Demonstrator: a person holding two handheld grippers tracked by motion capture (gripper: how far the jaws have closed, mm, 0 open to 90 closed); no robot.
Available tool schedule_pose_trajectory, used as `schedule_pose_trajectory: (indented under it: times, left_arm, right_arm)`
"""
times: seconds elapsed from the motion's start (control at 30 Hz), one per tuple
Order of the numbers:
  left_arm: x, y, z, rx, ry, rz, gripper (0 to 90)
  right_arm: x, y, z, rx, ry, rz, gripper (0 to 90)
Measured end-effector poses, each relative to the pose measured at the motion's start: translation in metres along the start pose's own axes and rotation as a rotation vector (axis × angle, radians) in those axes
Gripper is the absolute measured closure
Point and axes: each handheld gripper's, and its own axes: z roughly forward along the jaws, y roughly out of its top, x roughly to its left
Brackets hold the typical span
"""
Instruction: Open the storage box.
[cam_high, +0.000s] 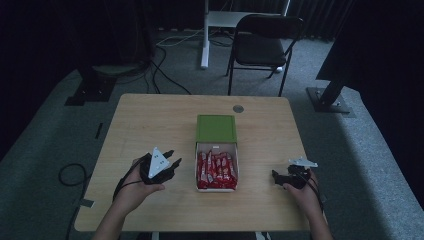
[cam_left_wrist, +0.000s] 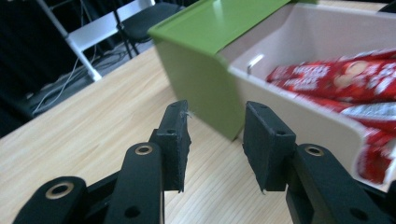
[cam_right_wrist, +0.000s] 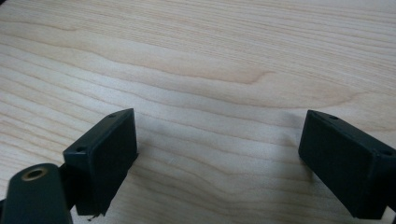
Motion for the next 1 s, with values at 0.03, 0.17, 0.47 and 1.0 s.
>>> schedule_pose_trajectory:
  times: [0.03,0.17,0.47,1.0]
  left_arm:
    - [0.002,-0.003,0.0,0.006,0.002,-0.007,60.2]
    - [0.01,-0.016,0.002,0.03,0.026,-0.041,58.6]
    - [0.027,-0.04,0.002,0.066,0.053,-0.133,52.1]
    - [0.047,-0.09,0.003,0.149,0.108,-0.278,40.5]
  right_arm:
    - [0.0,0.0,0.0,0.0,0.0,0.0,10.8]
    - [0.0,0.0,0.0,0.0,0.0,0.0,10.8]
    - [0.0,0.0,0.0,-0.001,0.0,0.0,10.9]
    - [0.0,0.0,0.0,0.0,0.0,0.0,10.9]
